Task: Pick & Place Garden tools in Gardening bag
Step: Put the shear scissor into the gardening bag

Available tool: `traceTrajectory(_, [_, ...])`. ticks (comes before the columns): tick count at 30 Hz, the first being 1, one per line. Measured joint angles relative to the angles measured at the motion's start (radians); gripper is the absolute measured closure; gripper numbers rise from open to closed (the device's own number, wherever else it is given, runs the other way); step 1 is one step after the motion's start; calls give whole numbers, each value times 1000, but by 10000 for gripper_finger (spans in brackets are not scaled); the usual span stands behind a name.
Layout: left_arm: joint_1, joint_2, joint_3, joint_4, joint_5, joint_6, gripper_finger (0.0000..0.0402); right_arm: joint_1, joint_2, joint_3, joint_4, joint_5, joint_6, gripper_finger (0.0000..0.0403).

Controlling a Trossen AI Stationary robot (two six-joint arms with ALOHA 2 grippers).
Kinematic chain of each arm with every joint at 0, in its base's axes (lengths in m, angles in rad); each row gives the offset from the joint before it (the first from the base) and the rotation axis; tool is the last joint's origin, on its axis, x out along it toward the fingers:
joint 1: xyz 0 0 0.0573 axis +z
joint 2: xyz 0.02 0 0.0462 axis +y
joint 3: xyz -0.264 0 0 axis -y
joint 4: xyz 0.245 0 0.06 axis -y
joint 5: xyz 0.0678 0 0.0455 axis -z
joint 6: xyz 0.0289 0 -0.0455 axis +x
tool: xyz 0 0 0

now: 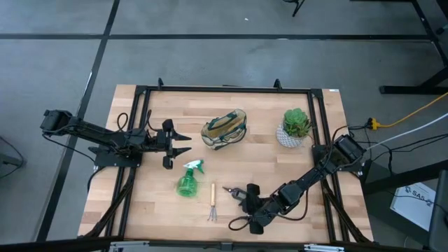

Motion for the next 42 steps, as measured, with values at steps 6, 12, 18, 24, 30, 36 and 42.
traceTrajectory(6, [0, 0, 0, 0, 0, 0, 225, 0, 2, 0, -38, -4, 11, 165])
traceTrajectory(12, [0, 0, 0, 0, 0, 0, 224, -6, -17, 0, -37, -86, 19, 165])
traceTrajectory(18, [0, 0, 0, 0, 0, 0, 226, -28, -66, 1, -57, -82, 19, 165])
traceTrajectory(24, [0, 0, 0, 0, 0, 0, 224, -44, -68, 1, -180, -82, 100, 165])
traceTrajectory(30, [0, 0, 0, 0, 0, 0, 225, -47, -69, 1, -229, -86, 139, 165])
traceTrajectory(36, [0, 0, 0, 0, 0, 0, 226, -46, -67, 0, -241, -90, 104, 165])
traceTrajectory(42, [0, 0, 0, 0, 0, 0, 224, -43, -67, 0, -239, -90, 11, 165])
